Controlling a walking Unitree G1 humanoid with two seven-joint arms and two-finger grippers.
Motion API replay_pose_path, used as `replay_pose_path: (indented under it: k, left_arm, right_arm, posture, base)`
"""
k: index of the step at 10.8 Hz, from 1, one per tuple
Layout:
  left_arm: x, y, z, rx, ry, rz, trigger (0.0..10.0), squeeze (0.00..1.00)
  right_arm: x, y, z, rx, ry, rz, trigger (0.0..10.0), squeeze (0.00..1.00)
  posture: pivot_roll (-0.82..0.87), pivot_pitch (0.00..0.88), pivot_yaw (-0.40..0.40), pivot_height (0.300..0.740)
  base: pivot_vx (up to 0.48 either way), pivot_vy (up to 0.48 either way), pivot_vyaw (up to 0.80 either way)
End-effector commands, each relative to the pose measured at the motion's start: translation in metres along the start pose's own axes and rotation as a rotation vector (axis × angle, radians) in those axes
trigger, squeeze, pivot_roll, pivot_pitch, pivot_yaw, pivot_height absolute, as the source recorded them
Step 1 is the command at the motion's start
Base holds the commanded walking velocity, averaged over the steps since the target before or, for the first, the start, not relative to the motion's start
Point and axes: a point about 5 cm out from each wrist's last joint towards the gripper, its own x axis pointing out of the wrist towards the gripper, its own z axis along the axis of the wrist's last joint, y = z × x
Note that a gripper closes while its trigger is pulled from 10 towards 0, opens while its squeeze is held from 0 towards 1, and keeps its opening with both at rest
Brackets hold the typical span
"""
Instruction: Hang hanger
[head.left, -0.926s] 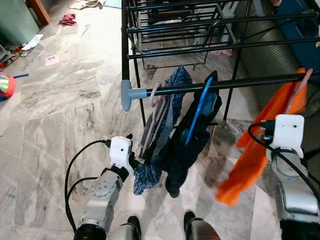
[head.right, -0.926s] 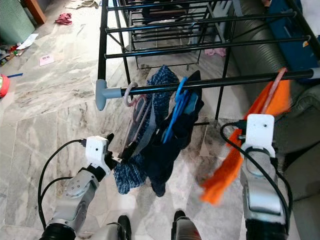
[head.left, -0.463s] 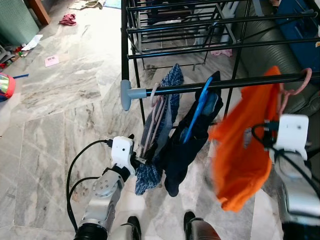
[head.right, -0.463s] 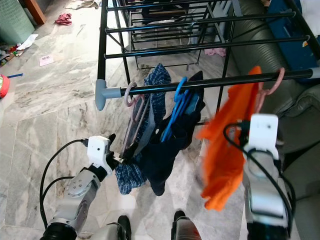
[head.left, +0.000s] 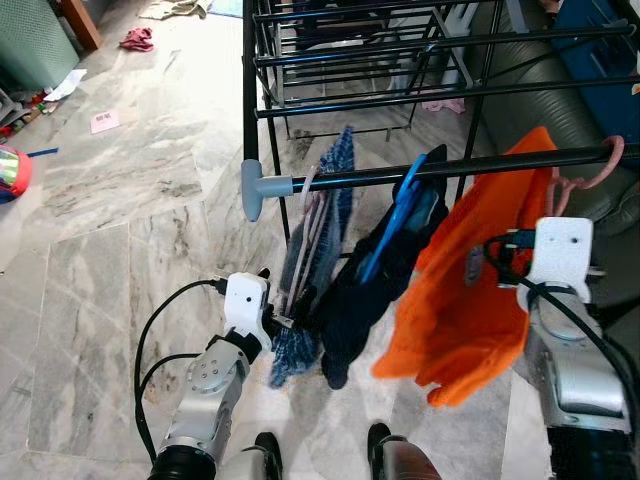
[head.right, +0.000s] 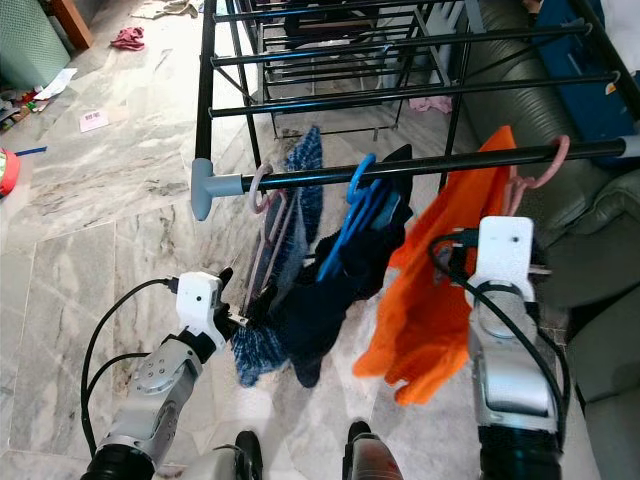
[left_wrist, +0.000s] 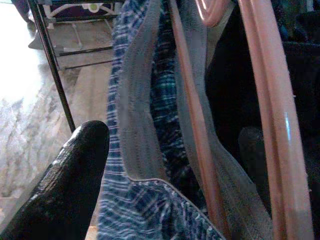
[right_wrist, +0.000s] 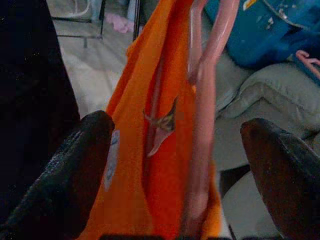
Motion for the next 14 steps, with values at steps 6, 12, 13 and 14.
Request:
replay_pose_path:
  k: [6,12,13,14]
  left_arm:
    - [-0.005,-0.001,-0.012,-0.010,0.057,-0.006,10.0,0.00]
    - [-0.005,-0.002,-0.014,-0.009,0.063,-0.008,10.0,0.00]
    - [-0.005,-0.002,-0.015,-0.007,0.066,-0.008,10.0,0.00]
    - [-0.005,-0.002,-0.015,-0.006,0.066,-0.008,10.0,0.00]
  right_arm:
    - [0.009,-0.004,-0.012,0.017,0.054,-0.024,0.0,0.00]
    - [0.014,-0.017,-0.016,-0.026,0.056,-0.068,0.0,0.00]
    - [0.014,-0.020,-0.019,-0.035,0.062,-0.073,0.0,0.00]
    - [0.014,-0.021,-0.020,-0.039,0.065,-0.074,0.0,0.00]
  posture:
    - [-0.11,0.266,0.052,0.740]
    - [-0.11,0.262,0.048,0.740]
    - [-0.11,0.260,0.048,0.740]
    - [-0.11,0.258,0.046,0.740]
  base:
    - [0.000,0.000,0.00]
    - [0.000,0.000,0.00]
    - [0.000,0.000,0.00]
    - [0.000,0.000,0.00]
